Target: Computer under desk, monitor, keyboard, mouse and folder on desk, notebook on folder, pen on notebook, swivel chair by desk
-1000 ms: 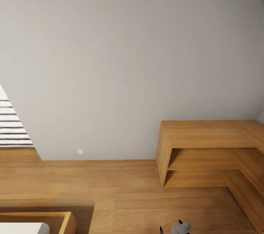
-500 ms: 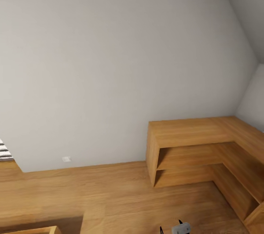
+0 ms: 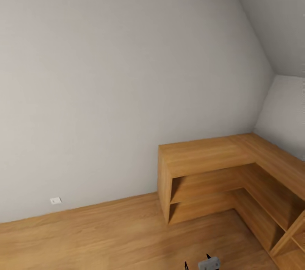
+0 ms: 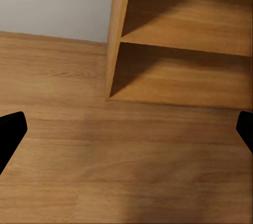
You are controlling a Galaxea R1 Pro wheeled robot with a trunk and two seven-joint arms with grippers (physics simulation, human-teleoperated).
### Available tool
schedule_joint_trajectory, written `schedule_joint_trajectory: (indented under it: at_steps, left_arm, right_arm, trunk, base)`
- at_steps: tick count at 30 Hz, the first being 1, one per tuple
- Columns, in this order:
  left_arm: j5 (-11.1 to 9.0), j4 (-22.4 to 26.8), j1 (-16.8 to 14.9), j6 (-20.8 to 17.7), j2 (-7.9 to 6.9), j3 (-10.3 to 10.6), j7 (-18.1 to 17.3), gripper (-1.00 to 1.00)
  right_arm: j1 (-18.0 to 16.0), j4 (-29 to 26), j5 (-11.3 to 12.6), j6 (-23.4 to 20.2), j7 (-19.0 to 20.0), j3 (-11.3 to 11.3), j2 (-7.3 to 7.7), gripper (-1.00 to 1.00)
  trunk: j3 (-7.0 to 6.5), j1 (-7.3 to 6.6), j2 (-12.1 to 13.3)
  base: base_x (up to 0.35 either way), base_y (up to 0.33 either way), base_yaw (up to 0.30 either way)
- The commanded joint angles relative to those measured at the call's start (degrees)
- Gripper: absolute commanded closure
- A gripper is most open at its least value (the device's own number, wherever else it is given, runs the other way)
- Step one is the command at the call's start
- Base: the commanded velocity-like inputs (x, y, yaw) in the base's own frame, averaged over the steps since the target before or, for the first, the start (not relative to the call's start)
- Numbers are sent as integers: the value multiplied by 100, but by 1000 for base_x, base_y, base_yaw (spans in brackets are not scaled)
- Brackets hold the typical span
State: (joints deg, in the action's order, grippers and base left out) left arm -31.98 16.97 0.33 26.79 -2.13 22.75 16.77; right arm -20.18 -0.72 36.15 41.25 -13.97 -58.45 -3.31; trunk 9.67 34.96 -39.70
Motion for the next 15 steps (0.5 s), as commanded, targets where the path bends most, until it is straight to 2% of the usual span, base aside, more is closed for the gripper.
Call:
schedule_joint_trajectory:
  at_steps: [1, 6, 10, 12, 13, 15]
  left_arm:
    - [-42, -2, 2, 8, -12, 39, 49, -100]
    - [-46, -37, 2, 27, -30, 17, 60, -100]
    - [-44, -304, 2, 98, -38, 24, 65, -100]
    - [-31, -686, 2, 260, -40, 26, 54, -100]
    - [-28, -1071, 2, 578, -36, 30, 43, -100]
    - [-32, -1321, 2, 1011, -30, 33, 33, -100]
  right_arm:
    - [-4, 10, 20, 1, -60, -23, 9, -100]
    - [5, 75, 34, 0, -72, -7, 48, -100]
    - [300, 166, 35, 38, -122, -2, 69, -100]
    - [626, 189, 41, 108, -144, 1, 77, -100]
    - [889, 200, 46, 282, -155, 5, 87, -100]
    - [1062, 206, 48, 577, -163, 7, 111, -100]
  trunk:
    - [3, 5, -6]
    - [-17, 5, -6]
    - [-33, 5, -6]
    - [-40, 5, -6]
    - [-44, 5, -6]
    - [-52, 5, -6]
  base:
    - [292, 0, -233]
    - [286, 0, -238]
    - [274, 0, -243]
    - [243, 0, -246]
    - [198, 0, -249]
    - [167, 0, -251]
